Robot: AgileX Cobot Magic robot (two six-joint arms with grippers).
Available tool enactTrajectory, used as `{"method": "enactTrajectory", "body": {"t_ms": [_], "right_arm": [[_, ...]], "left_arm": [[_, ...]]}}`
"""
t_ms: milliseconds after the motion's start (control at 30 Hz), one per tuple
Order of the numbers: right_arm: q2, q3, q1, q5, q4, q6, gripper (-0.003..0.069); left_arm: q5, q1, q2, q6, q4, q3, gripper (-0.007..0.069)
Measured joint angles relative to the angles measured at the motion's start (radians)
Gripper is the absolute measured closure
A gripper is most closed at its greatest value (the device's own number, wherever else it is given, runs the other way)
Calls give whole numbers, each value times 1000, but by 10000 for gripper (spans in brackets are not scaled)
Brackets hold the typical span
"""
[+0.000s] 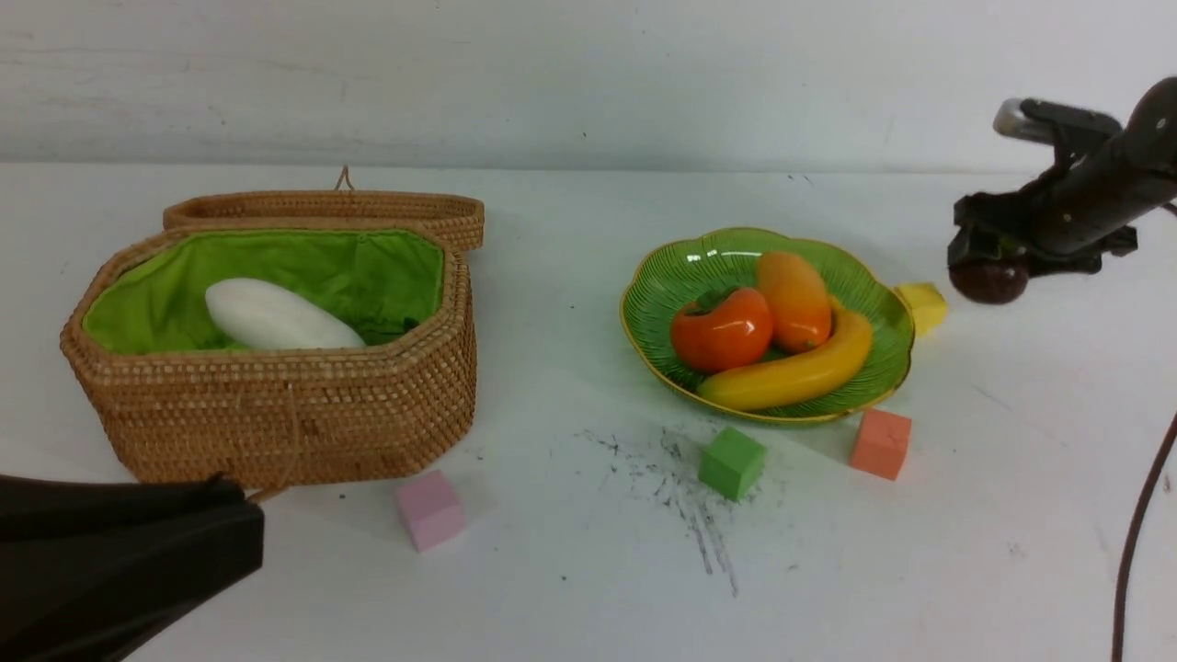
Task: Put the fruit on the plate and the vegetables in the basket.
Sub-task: Use the right arm to grab a mangosteen and put it into the right plate
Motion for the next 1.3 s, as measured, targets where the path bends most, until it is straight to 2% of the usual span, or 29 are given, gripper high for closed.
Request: {"method": "enactTrajectory", "body": {"t_ms": [233,300,500,600,700,833,933,1100,1300], "right_arm": [[-85,-8,0,32,2,-2,84],[-73,-5,1,117,7,-2,84],[-90,-2,27,214,84,-10,85],[-110,-3,88,282,190,-73,85],[-107,-3,152,294,220,-103,85],[-84,-3,219,301,202,-96,85],[-63,-3,252,303,140,-84,85],[-52,-3,259,304,76,-35,85],[-52,-3,259,304,58,-8,71]], "left_arm": [[-40,0,0,0,0,0,564],[-34,0,0,0,0,0,564],[-63,0,0,8,15,1,564],[-168,0,0,8,19,1,564],[-239,0,0,8,13,1,564],[-270,0,0,8,12,1,559],[-259,0,0,8,9,1,555],[-215,0,0,9,11,1,554],[-201,0,0,11,12,1,554]]}}
